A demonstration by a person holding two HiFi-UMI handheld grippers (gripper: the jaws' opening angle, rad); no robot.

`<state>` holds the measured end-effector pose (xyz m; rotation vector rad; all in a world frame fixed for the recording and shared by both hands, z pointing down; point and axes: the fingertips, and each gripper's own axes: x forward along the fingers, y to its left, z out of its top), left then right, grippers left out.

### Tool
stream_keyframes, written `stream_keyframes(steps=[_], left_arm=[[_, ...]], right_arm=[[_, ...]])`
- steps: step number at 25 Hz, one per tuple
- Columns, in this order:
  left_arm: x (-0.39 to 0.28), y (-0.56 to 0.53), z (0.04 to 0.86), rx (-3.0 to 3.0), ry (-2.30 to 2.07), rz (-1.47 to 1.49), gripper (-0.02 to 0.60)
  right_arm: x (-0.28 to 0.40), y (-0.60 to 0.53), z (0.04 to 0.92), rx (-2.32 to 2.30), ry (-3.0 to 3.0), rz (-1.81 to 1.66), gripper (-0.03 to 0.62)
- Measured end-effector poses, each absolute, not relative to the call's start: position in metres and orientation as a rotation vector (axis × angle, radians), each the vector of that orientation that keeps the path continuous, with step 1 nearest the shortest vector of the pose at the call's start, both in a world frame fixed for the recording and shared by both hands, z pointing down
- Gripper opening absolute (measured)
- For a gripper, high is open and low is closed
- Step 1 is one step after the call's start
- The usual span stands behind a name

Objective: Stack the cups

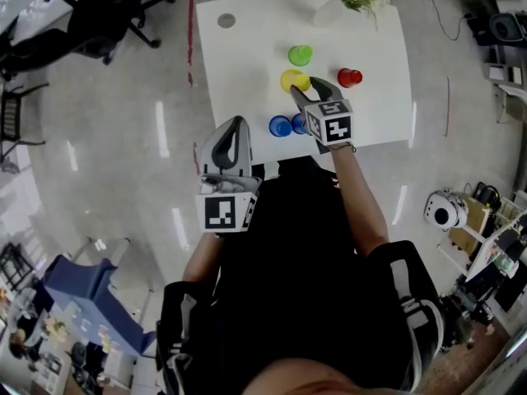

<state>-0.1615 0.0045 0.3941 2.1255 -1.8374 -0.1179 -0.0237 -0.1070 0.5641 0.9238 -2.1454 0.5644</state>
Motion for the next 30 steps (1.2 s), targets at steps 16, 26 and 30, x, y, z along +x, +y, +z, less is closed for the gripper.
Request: stream_keyframes(steps=[16,26,30], left_arm=[[-0.102,0.042,0.376,2.308,-1.675,-0.095,0.021],[-0.052,0.043,0.367,2.328,-1.697,-0.082,0.021],[-0.037,0.042,0.367,2.324,-1.711,-0.074,0.021]], right_arm=[[0.068,-0.032,0.5,1.113,-2.155,0.621,0.23],[0.119,-0.023,0.506,1.099,-2.151,0.622,0.23],[0.132,-0.022,0.512,1.072,-2.151,0.627,0.23]])
